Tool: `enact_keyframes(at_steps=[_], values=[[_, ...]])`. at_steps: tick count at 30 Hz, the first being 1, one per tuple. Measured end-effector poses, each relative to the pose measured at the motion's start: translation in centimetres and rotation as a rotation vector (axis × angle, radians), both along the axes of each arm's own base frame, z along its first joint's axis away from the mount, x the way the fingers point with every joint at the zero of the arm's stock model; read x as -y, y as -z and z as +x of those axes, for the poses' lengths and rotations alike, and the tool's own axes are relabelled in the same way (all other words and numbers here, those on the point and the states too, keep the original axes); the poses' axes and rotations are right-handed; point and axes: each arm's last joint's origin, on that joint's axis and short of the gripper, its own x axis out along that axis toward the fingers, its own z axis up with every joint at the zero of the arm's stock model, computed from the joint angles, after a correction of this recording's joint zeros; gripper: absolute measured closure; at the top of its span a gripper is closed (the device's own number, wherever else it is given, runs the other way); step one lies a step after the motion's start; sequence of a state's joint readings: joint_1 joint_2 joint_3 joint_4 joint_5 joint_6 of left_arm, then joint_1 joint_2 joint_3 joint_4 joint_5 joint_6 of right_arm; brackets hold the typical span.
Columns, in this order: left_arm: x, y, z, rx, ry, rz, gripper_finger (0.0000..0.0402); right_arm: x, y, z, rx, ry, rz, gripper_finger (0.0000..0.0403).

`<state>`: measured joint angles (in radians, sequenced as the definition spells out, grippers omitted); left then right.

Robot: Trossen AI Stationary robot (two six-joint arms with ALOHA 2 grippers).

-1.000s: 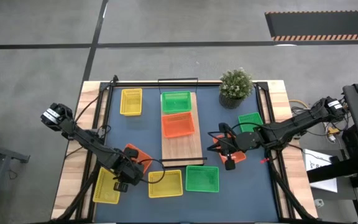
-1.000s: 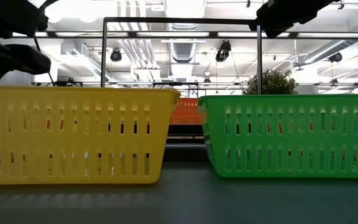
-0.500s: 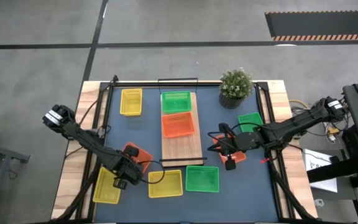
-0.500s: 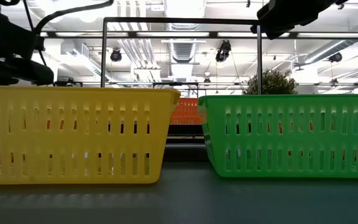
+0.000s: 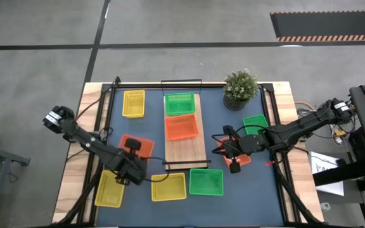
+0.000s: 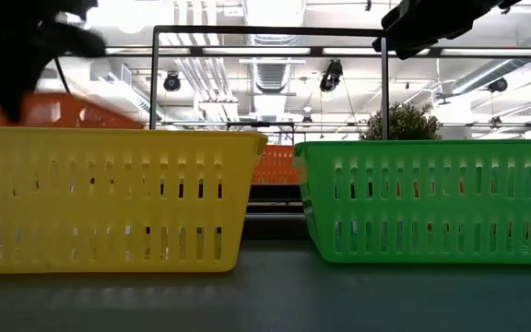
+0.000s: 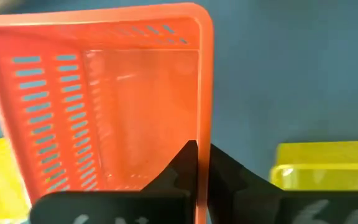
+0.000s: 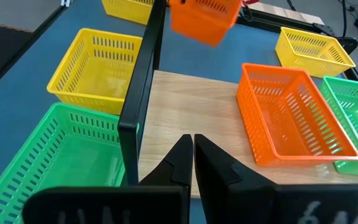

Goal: Stack baskets on shelf by color
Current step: Stack the left orange bin on top of the orange bin on the shelf

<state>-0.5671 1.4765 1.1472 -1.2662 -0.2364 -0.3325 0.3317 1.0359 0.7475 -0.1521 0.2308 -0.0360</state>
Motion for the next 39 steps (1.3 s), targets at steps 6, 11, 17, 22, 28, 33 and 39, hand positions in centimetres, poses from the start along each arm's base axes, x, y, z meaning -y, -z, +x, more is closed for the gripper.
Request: enact_keyframes(at_steps=[6,11,17,22,28,33,39], values=[[-1.6,-4.6,1.4,0.114,-0.056,0.107,0.0401,0.0,0.4,0.0,0.004,0.002,-0.007,0.0394],[-2.9,-7.9,2.8,0.249,-0.084,0.141,0.0401,0.0,0.4,0.0,0.009,0.011,0.009,0.0394],[-4.3,-10.6,5.0,0.409,-0.132,0.116,0.0401,0.0,0.4,0.0,0.011,0.009,0.006,0.0394],[-4.8,-11.2,7.6,0.559,-0.112,0.085,0.0402,0.0,0.4,0.0,0.014,-0.011,-0.028,0.0394],[-6.1,-10.3,10.1,0.609,-0.151,0.053,0.0402,0.1,0.4,-0.1,0.016,-0.021,-0.046,0.0394],[-7.2,-8.9,11.7,0.585,-0.191,0.054,0.0402,0.1,0.4,-0.1,0.009,-0.021,-0.047,0.0394],[-8.5,-7.2,13.3,0.549,-0.232,0.071,0.0402,0.1,0.5,-0.1,0.007,-0.021,-0.048,0.0394]])
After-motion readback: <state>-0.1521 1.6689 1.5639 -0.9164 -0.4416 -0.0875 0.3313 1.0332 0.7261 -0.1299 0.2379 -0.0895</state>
